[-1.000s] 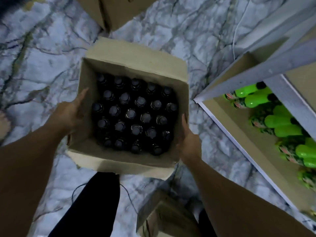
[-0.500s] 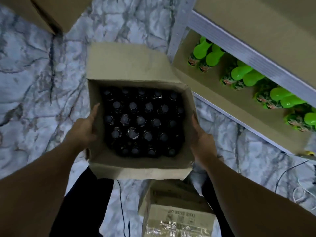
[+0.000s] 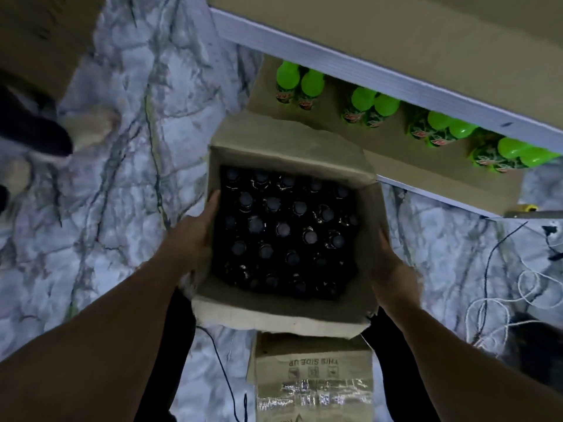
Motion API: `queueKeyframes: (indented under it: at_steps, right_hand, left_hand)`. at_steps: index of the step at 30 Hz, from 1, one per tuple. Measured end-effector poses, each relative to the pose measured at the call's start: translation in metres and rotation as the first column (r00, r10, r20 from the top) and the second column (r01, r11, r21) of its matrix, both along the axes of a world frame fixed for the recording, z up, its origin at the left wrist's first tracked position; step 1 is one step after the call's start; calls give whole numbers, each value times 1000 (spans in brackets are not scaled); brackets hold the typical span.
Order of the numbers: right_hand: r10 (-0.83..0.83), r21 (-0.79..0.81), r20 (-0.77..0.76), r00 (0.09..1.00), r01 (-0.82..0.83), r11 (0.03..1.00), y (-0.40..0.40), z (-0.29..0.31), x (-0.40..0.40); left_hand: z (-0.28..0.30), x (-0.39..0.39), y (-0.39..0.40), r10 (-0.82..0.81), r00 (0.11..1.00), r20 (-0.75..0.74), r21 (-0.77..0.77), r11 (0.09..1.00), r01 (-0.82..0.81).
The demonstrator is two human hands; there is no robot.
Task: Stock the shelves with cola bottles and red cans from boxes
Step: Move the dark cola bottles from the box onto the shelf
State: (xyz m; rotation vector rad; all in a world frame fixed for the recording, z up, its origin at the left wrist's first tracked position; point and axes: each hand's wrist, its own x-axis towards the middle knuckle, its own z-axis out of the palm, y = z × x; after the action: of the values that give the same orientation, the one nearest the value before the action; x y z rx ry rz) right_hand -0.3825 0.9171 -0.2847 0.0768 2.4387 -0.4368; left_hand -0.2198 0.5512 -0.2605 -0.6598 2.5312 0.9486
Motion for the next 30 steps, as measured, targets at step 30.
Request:
queueKeyframes:
  at_steps: [30]
  right_hand:
    - [45, 8, -103, 994, -44, 999, 130, -2, -92]
  left_hand:
    - [-20, -134, 88, -23, 999, 48, -20, 1000, 24]
